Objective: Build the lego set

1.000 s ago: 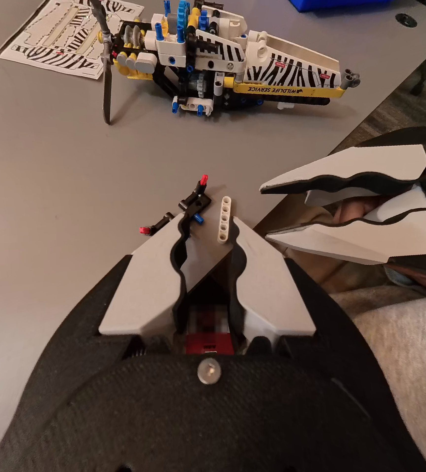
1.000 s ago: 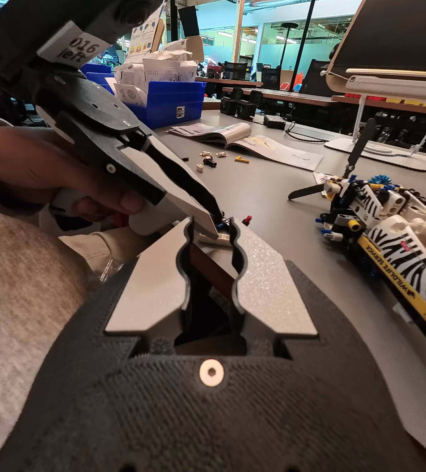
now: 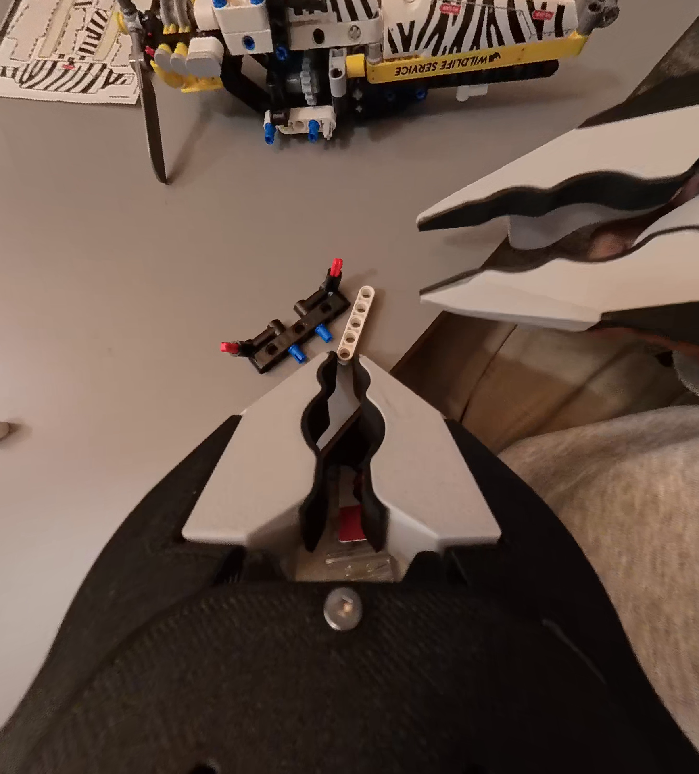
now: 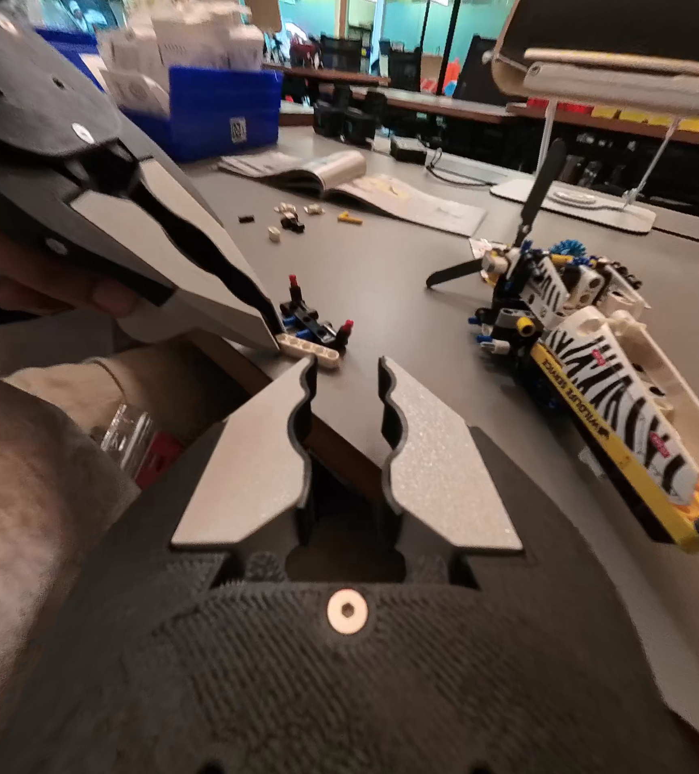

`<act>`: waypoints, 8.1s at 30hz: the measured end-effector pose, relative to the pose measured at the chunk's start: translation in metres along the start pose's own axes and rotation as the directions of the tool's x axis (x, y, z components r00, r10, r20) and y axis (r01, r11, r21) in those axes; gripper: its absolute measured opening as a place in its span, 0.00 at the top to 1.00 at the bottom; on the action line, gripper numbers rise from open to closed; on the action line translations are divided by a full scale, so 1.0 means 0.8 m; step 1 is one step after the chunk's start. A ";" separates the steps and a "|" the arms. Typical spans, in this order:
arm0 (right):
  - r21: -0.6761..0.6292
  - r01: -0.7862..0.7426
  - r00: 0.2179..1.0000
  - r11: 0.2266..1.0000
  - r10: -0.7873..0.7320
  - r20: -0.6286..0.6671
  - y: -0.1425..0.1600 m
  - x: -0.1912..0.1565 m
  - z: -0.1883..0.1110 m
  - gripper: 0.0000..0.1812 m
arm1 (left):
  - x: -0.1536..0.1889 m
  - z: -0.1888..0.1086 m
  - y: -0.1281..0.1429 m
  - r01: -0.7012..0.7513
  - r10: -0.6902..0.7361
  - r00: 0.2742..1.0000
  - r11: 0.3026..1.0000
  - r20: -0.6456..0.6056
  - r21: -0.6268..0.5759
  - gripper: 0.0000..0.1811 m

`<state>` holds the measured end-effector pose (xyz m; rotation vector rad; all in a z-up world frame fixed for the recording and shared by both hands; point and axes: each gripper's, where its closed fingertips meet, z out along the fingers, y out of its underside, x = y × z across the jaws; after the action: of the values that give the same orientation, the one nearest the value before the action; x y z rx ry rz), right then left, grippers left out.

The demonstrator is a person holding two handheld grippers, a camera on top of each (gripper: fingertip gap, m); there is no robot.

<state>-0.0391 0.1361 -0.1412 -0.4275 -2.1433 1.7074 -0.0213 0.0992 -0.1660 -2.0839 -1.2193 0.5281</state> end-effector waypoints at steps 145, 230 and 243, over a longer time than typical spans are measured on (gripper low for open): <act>-0.593 -0.138 0.988 0.793 0.150 -0.031 0.023 -0.022 0.029 0.82 | -0.010 -0.024 -0.033 0.336 -0.153 0.842 0.899 -0.518 0.281 0.83; 0.025 0.897 0.066 0.441 -0.189 0.980 0.022 -0.020 0.062 0.77 | -0.019 0.007 -0.006 0.005 0.002 0.998 0.993 -0.061 0.116 0.75; 0.008 0.907 0.077 0.420 -0.184 0.980 0.022 -0.021 0.060 0.84 | -0.020 0.010 -0.008 -0.031 0.039 0.997 0.993 -0.071 0.114 0.83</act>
<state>-0.0462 0.0906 -0.1695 1.6003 -2.8606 0.4707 -0.0382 0.0899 -0.1664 -2.0146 -1.0887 0.5200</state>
